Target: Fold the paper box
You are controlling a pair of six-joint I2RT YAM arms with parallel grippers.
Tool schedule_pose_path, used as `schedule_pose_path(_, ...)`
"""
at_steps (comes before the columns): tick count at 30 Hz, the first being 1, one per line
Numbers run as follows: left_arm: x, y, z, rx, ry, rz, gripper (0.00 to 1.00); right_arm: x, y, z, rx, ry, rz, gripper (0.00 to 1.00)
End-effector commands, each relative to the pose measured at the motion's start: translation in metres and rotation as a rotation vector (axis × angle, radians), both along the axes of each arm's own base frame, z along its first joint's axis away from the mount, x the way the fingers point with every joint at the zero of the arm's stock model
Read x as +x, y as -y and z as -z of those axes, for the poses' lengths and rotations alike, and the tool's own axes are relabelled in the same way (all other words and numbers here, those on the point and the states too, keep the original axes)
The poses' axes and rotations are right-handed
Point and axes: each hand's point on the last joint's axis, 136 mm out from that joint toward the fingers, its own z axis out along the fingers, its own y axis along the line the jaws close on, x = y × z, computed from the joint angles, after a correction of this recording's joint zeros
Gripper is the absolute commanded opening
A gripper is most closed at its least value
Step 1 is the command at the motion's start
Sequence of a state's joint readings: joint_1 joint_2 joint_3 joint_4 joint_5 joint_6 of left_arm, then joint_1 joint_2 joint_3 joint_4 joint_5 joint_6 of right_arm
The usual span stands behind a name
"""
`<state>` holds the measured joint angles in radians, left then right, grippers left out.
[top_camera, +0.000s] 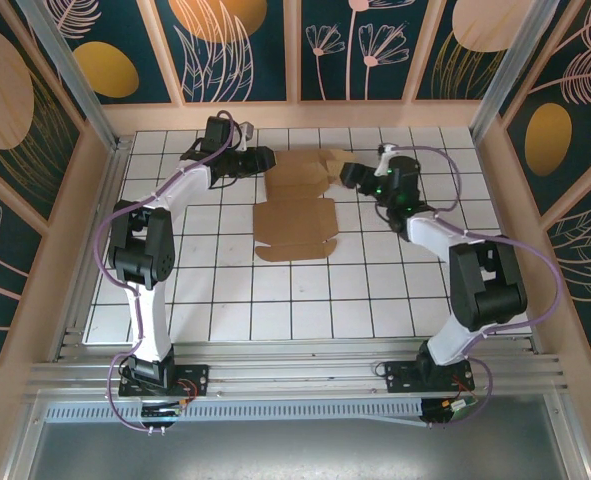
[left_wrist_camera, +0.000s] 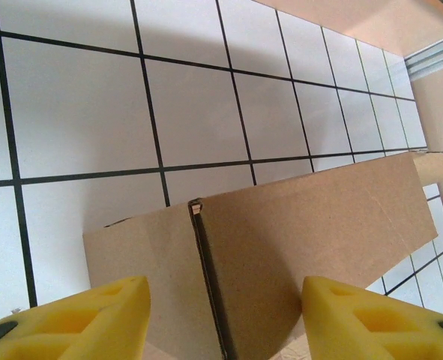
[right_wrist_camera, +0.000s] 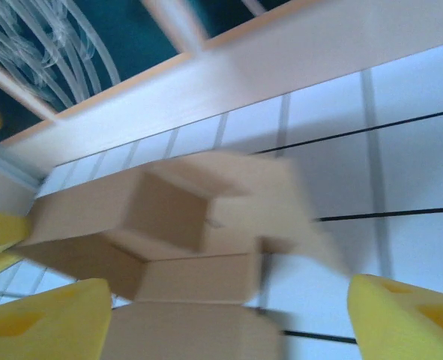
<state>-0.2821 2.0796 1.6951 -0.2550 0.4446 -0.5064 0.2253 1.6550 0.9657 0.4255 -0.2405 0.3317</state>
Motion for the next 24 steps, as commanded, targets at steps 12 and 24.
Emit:
schedule_pose_path(12, 0.001, -0.011, 0.035, 0.011, -0.106, -0.029, 0.55, 0.072, -0.043, 0.043, -0.064, 0.03, -0.361, 0.82)
schedule_pose_path(24, 0.001, -0.011, 0.037, 0.011, -0.111, -0.026, 0.55, 0.066, -0.045, 0.071, 0.005, -0.055, -0.328, 0.37)
